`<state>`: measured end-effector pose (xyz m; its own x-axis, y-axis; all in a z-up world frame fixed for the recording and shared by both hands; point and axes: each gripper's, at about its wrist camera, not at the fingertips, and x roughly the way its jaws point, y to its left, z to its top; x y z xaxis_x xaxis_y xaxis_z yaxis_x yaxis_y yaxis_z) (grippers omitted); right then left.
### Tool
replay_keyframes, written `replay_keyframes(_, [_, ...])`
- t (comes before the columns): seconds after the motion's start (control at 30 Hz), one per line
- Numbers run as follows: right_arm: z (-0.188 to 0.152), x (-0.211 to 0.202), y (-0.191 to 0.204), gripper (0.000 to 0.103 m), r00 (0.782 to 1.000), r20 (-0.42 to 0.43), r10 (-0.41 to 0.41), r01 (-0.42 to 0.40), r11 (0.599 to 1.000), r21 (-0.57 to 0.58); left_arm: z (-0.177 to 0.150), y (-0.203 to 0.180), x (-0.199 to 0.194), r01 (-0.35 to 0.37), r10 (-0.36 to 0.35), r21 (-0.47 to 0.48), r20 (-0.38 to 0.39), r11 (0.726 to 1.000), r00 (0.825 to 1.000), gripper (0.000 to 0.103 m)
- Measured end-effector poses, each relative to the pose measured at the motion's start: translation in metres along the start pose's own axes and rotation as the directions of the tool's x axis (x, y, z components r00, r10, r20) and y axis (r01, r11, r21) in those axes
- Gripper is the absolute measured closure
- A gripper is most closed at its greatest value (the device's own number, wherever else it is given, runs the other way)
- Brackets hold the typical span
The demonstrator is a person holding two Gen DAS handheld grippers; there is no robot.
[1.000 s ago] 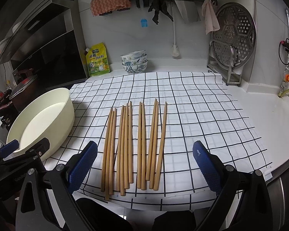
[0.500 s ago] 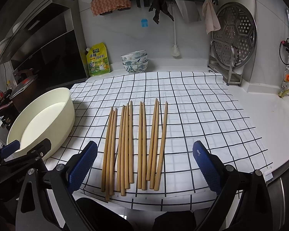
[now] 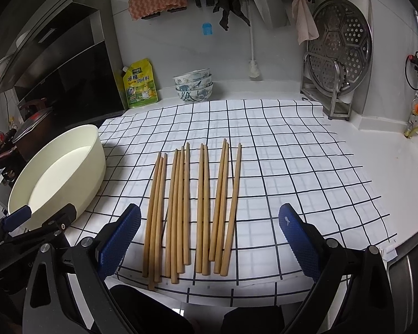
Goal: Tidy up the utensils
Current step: 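Lower the left tool onto one wooden chopstick and close it while the right tool grasps another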
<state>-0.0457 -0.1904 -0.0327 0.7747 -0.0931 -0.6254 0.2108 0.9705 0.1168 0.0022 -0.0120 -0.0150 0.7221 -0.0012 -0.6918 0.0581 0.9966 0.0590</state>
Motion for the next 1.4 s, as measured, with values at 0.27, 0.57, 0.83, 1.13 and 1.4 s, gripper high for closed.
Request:
replay_keyframes(0.27, [0.003, 0.016, -0.033, 0.008, 1.0, -0.013, -0.026, 0.027, 0.999, 0.046, -0.006, -0.014, 0.019, 0.052, -0.051, 0.017, -0.058, 0.998, 0.997, 0.006])
replay_keyframes(0.57, [0.005, 0.057, -0.057, 0.008, 0.985, -0.12, -0.122, 0.126, 0.992, 0.031, -0.013, -0.036, 0.049, 0.093, -0.09, 0.011, -0.145, 0.996, 0.985, 0.006])
replay_keyframes(0.83, [0.008, 0.092, -0.052, 0.009, 0.97, -0.174, -0.168, 0.166, 0.986, -0.03, -0.008, -0.042, 0.068, 0.072, -0.075, -0.025, -0.16, 0.997, 0.984, 0.006])
replay_keyframes(1.13, [-0.001, 0.109, -0.049, 0.009, 0.961, -0.222, -0.167, 0.156, 0.986, -0.067, -0.008, -0.05, 0.078, 0.073, -0.075, -0.019, -0.169, 0.997, 0.983, 0.006])
replay_keyframes(1.4, [-0.006, 0.101, -0.064, 0.009, 0.961, -0.225, -0.159, 0.151, 0.987, -0.051, -0.007, -0.047, 0.088, 0.046, -0.053, -0.041, -0.177, 0.998, 0.983, 0.006])
